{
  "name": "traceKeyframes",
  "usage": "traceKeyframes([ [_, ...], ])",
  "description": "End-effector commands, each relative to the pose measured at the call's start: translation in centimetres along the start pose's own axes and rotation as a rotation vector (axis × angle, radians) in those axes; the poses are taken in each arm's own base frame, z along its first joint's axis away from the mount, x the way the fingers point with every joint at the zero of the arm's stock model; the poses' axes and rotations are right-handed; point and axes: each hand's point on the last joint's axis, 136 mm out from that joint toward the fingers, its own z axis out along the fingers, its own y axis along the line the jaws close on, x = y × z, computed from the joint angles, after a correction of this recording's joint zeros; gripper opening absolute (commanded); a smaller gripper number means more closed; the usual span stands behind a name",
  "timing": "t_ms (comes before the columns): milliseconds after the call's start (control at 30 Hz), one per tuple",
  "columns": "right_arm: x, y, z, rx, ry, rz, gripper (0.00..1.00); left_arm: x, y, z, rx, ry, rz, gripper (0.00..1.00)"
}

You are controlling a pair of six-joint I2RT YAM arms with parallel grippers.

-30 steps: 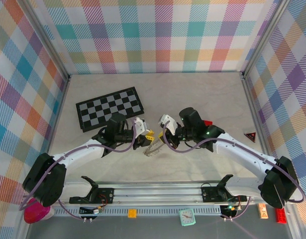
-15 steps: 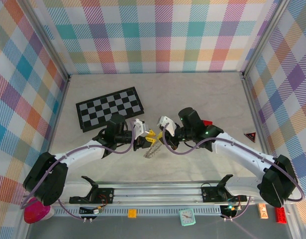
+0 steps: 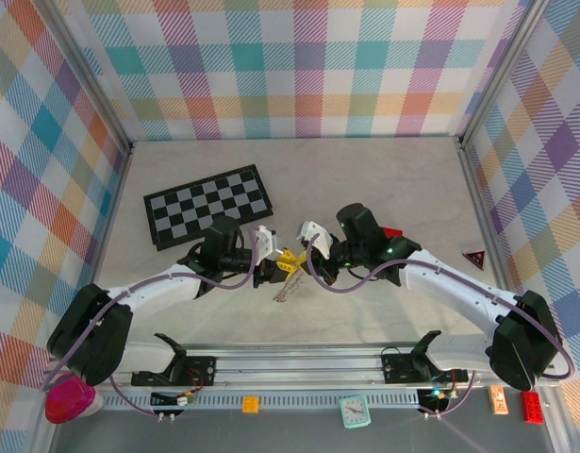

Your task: Put the keys on the keyring

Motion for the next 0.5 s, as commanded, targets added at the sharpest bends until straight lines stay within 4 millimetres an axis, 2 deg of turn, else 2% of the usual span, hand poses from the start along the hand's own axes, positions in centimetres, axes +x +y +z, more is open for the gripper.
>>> traceKeyframes([
  [0,-2.6,1.0,-0.9,-0.05,-0.102,-0.062,0.0,-1.3,-0.4,0.0,0.057,-0.033,-0.003,0.24],
  [233,-2.5,1.5,-0.5,-0.097,-0.103,-0.055,0.0,-2.1,-0.7,-0.1,0.076,-0.066,0.001,0.2],
  [467,-2.2,1.0,0.0,-0.082,-0.084,-0.054,0.0,-2.9,-1.3,-0.4,0.092,-0.088,0.011,0.21],
])
